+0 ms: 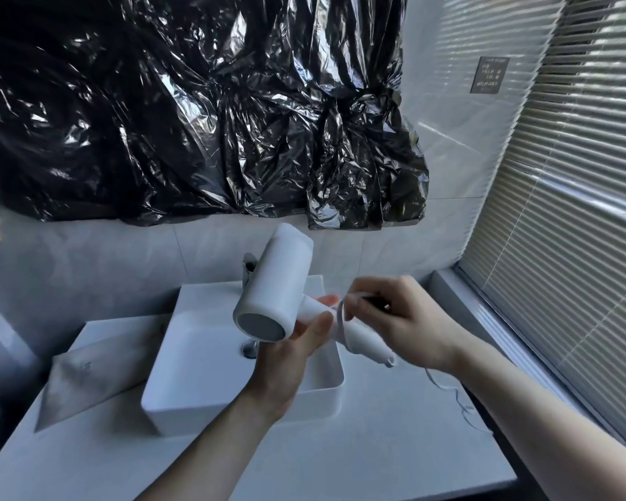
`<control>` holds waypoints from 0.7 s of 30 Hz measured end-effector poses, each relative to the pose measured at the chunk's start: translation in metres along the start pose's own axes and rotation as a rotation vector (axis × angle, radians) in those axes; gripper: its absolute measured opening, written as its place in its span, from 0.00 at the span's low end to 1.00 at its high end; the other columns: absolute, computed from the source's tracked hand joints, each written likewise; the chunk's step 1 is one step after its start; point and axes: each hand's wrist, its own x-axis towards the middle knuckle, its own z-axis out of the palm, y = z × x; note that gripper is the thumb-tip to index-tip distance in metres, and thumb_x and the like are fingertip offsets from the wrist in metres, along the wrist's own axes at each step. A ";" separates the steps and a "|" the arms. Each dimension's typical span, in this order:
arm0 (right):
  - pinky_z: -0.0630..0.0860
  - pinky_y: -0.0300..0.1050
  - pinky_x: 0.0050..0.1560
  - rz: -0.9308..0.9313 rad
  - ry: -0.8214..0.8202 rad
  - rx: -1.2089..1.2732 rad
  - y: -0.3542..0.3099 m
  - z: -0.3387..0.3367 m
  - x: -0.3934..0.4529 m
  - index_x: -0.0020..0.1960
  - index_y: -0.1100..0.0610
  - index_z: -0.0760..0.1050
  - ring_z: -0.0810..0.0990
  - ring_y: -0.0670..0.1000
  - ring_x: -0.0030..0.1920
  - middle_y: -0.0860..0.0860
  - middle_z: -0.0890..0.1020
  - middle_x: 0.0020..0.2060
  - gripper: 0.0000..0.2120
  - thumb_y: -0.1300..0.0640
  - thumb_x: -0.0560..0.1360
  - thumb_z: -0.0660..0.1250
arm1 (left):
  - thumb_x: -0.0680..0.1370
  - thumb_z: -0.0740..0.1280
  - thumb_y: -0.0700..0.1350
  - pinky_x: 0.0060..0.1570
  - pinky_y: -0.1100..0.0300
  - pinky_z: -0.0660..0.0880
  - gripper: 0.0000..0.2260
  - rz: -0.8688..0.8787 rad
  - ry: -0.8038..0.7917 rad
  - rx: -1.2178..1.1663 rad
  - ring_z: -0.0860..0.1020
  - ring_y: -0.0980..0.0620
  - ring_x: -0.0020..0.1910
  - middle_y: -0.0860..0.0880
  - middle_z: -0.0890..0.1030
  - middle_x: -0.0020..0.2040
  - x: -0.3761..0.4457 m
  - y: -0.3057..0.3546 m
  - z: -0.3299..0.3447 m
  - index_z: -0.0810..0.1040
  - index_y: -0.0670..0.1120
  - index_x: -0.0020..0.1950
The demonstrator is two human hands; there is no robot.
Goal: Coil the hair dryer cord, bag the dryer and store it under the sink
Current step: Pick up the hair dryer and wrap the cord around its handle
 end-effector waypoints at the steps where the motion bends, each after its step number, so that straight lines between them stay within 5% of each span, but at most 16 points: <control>1: 0.67 0.39 0.32 0.002 0.028 -0.007 0.003 0.000 0.003 0.42 0.56 0.81 0.69 0.42 0.29 0.44 0.79 0.29 0.13 0.57 0.85 0.66 | 0.80 0.71 0.45 0.73 0.41 0.74 0.15 0.016 0.000 0.029 0.82 0.46 0.69 0.46 0.86 0.65 -0.001 0.000 -0.001 0.83 0.42 0.66; 9: 0.70 0.41 0.37 0.156 0.053 -0.094 0.016 0.009 0.013 0.44 0.54 0.77 0.72 0.42 0.31 0.42 0.81 0.32 0.14 0.49 0.85 0.63 | 0.79 0.72 0.45 0.77 0.39 0.69 0.06 0.027 0.044 -0.106 0.82 0.50 0.69 0.49 0.89 0.61 -0.006 0.010 -0.006 0.87 0.52 0.53; 16: 0.76 0.54 0.38 0.257 0.041 0.044 0.015 0.035 0.005 0.41 0.54 0.67 0.78 0.53 0.34 0.55 0.80 0.35 0.20 0.42 0.86 0.58 | 0.78 0.73 0.46 0.64 0.53 0.82 0.20 -0.044 0.036 -0.280 0.82 0.50 0.69 0.47 0.87 0.65 -0.004 0.010 0.000 0.77 0.45 0.70; 19: 0.73 0.43 0.29 0.292 0.082 0.118 0.019 0.044 0.002 0.42 0.54 0.66 0.74 0.47 0.27 0.57 0.83 0.34 0.19 0.45 0.87 0.57 | 0.79 0.73 0.48 0.59 0.54 0.84 0.19 -0.045 0.009 -0.128 0.83 0.53 0.67 0.45 0.86 0.66 -0.002 0.005 -0.002 0.80 0.44 0.69; 21: 0.72 0.44 0.27 0.302 0.068 0.184 0.022 0.041 0.002 0.44 0.58 0.67 0.73 0.48 0.25 0.56 0.84 0.31 0.19 0.46 0.88 0.57 | 0.80 0.73 0.52 0.59 0.50 0.83 0.12 0.002 -0.061 0.130 0.85 0.52 0.62 0.47 0.88 0.62 -0.002 0.002 -0.011 0.85 0.53 0.62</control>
